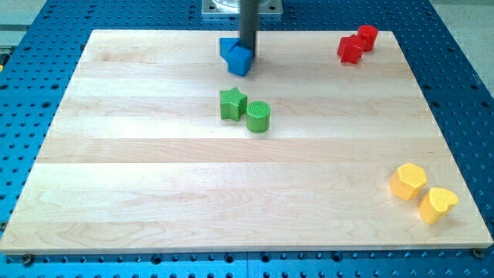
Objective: Place the triangle at the top left corner of the board
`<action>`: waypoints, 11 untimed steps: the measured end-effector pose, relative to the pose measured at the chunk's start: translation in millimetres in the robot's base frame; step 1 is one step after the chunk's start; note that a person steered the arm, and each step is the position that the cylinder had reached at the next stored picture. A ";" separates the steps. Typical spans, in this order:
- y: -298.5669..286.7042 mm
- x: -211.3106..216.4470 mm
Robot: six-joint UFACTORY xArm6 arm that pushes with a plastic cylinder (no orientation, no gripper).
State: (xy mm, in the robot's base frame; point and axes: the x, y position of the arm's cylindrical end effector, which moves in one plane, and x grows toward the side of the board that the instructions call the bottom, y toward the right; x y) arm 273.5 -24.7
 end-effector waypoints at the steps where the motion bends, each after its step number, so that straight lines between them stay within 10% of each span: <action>1: -61.9 -13.7; 4: -0.8 -78.0; 11: -182.9 -53.4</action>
